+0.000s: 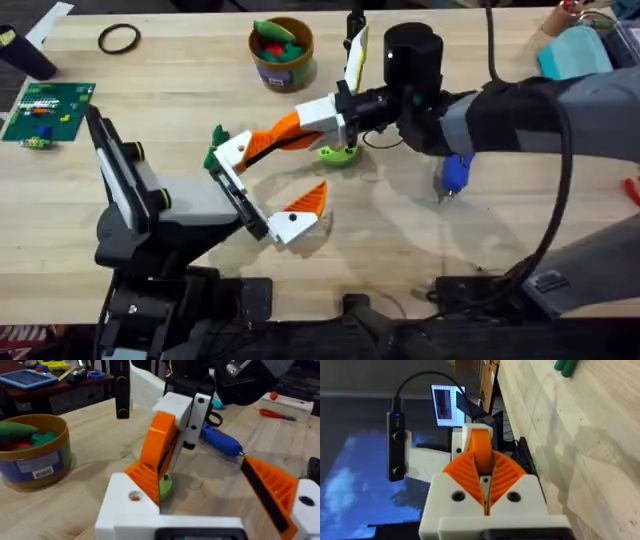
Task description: Pick up the gripper from the table and insert it into the empty holder that is missing its gripper. Then pick up a screw, insert it into the mounting hole, and use the screwdriver to tighten it. Finally, clean up the table by picking up the vegetable and placing it into the bucket.
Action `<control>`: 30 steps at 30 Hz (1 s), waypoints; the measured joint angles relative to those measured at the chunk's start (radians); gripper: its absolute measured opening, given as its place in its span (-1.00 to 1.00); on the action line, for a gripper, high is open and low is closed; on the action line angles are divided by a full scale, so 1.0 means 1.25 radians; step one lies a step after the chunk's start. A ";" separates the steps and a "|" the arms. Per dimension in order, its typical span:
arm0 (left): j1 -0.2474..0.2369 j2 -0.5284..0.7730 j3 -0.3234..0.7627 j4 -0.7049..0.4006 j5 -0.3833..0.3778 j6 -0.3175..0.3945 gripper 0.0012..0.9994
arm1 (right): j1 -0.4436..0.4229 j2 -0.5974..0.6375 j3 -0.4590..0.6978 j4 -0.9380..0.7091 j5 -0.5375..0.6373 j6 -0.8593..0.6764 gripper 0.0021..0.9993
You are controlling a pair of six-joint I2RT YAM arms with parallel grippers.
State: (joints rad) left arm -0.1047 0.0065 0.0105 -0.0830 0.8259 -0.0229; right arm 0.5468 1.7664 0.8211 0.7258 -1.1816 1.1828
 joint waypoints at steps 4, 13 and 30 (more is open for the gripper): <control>-0.001 0.000 0.000 0.000 0.011 0.001 0.97 | 0.002 0.000 0.000 -0.001 0.008 0.005 -0.63; -0.012 0.000 0.001 -0.006 0.074 0.006 0.97 | 0.023 0.000 0.000 -0.004 0.040 0.007 0.98; -0.012 0.000 0.001 -0.006 0.079 0.006 0.97 | -0.031 0.000 0.002 0.017 0.109 -0.088 0.98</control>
State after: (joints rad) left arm -0.1200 0.0063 0.0116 -0.0910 0.9249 -0.0151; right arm 0.5083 1.7668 0.8240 0.7470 -1.0457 1.0726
